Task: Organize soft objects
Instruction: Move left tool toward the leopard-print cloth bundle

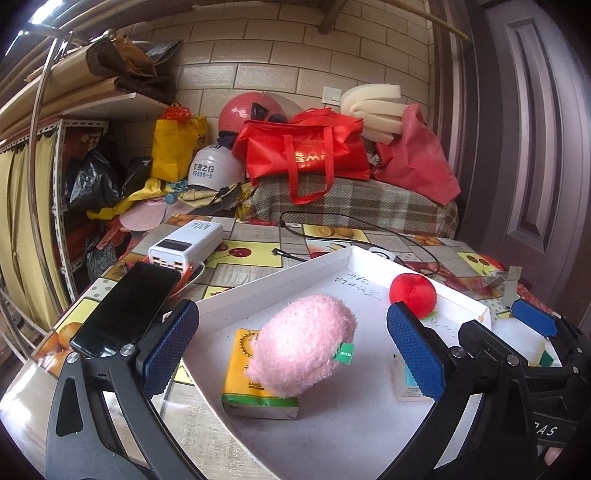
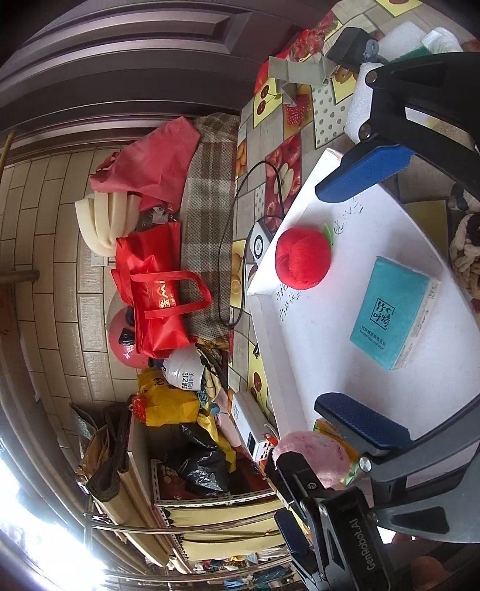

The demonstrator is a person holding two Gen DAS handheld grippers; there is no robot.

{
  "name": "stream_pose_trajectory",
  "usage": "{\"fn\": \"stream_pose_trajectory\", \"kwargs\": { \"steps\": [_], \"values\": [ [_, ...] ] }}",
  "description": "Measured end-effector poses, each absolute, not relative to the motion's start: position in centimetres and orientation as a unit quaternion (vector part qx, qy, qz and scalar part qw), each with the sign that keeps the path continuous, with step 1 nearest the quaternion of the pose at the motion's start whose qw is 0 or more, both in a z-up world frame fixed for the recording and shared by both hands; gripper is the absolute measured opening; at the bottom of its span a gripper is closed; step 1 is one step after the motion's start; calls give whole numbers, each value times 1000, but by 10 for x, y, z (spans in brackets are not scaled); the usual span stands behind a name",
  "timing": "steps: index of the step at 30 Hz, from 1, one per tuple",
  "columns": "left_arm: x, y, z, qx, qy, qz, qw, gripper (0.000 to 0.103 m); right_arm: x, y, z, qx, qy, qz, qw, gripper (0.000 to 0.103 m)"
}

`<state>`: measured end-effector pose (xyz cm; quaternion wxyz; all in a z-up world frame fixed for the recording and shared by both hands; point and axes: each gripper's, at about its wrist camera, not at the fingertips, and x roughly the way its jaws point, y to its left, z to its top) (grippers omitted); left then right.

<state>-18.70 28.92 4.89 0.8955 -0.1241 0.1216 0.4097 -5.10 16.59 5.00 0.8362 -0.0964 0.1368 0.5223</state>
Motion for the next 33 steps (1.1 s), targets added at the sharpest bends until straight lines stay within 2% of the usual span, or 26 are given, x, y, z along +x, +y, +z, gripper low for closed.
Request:
{"fn": "stream_pose_trajectory", "kwargs": {
  "steps": [5,13,33],
  "values": [
    [-183,266,54,-67,104,401,908,103,-49,145,50,-78,136,512,845,103],
    [-181,247,54,-68,110,365,922,103,-55,110,51,-86,117,523,840,103],
    [-147,173,53,-39,150,247,956,103,9,20,43,-52,200,466,860,103]
  ]
}}
